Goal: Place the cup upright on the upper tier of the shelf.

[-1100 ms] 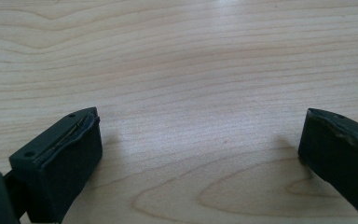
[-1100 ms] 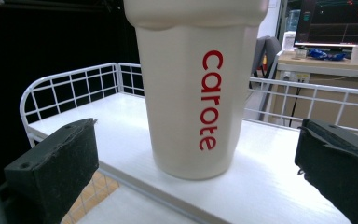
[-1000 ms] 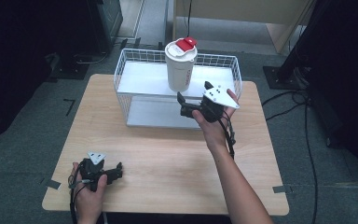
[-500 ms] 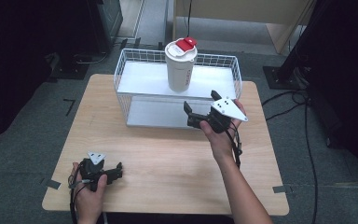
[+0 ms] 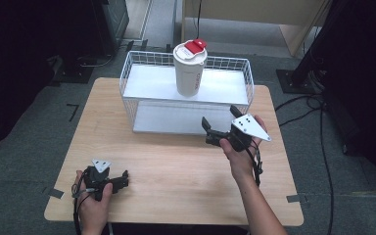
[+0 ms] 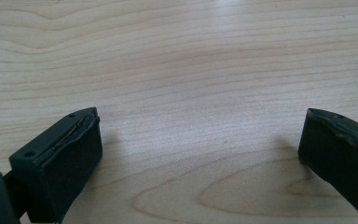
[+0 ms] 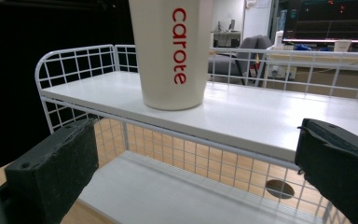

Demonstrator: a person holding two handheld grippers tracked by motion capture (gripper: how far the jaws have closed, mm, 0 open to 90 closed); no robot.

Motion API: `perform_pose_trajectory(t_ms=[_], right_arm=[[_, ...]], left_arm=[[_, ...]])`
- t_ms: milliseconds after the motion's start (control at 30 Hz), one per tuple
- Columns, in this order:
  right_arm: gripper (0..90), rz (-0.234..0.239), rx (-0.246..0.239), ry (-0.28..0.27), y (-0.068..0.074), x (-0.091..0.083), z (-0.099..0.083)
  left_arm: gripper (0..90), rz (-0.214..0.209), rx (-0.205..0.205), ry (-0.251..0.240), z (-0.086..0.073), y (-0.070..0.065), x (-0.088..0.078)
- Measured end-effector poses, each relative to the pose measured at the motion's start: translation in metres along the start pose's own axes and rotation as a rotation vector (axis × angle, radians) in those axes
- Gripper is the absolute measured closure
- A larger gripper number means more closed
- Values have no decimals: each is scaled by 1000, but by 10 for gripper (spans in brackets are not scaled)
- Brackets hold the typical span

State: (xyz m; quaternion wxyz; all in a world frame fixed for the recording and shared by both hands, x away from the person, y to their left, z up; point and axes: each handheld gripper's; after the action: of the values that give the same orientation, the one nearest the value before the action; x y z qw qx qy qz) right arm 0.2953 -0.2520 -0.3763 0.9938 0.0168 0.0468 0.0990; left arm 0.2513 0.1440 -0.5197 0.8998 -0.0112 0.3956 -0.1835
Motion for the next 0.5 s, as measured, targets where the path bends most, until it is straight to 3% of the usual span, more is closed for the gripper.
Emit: perform_pose_trajectory(t_ms=[500], right_arm=[[0, -63, 21, 28, -31, -21, -24]], left_arm=[[0, -1, 0, 2, 0, 0, 0]])
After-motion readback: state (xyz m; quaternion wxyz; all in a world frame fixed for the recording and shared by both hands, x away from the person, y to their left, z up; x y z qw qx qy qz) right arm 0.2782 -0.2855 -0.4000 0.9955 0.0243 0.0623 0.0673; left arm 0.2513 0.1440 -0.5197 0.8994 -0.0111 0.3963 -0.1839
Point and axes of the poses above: each handheld gripper's, and its own axes: x roughly forward along the jaws, z roughly out of its top, y roughly to its left, and after that the axes turned 14 degrees about -z, right-handed
